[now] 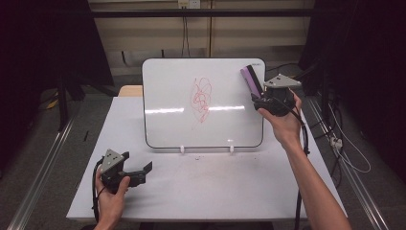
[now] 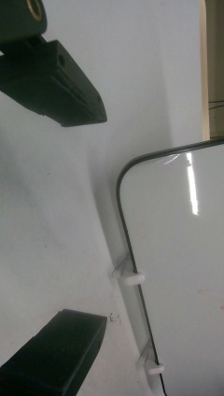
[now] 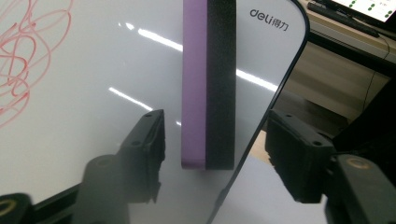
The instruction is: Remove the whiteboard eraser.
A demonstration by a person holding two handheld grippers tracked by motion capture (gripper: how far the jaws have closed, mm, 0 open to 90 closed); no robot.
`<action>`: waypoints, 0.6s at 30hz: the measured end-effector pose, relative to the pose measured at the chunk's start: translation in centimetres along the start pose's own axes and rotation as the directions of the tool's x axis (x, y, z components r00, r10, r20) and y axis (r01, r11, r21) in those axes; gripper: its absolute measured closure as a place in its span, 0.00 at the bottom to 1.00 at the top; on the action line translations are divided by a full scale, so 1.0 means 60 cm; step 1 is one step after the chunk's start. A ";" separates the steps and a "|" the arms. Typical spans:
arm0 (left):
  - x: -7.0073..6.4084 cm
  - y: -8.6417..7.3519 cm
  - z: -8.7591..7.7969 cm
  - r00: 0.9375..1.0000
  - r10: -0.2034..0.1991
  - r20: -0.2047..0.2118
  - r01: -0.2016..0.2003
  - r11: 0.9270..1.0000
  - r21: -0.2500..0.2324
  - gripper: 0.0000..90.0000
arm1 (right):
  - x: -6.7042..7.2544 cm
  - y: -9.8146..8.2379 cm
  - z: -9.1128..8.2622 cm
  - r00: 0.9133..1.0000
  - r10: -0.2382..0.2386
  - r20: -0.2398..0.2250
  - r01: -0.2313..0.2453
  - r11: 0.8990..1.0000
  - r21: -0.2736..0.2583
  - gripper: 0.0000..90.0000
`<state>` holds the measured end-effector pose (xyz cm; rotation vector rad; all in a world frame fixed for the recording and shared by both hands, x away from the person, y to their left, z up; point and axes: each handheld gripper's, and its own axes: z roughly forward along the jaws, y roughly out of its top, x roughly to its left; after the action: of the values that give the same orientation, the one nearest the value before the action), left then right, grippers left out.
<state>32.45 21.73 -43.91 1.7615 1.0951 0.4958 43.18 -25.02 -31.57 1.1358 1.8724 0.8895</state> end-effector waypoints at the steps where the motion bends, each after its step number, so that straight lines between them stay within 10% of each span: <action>1: 0.000 0.000 0.000 1.000 -0.001 0.001 0.001 1.000 0.000 0.04 | 0.000 0.000 0.002 1.000 0.001 -0.002 -0.001 1.000 0.002 0.49; 18: 0.002 0.000 -0.001 1.000 0.012 -0.009 -0.012 1.000 0.007 0.05 | 0.010 0.003 0.027 1.000 -0.019 0.025 0.017 0.999 0.046 0.69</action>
<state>32.50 21.87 -43.91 1.7740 1.0944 0.5087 44.47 -24.11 -32.33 1.1511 1.8883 0.8219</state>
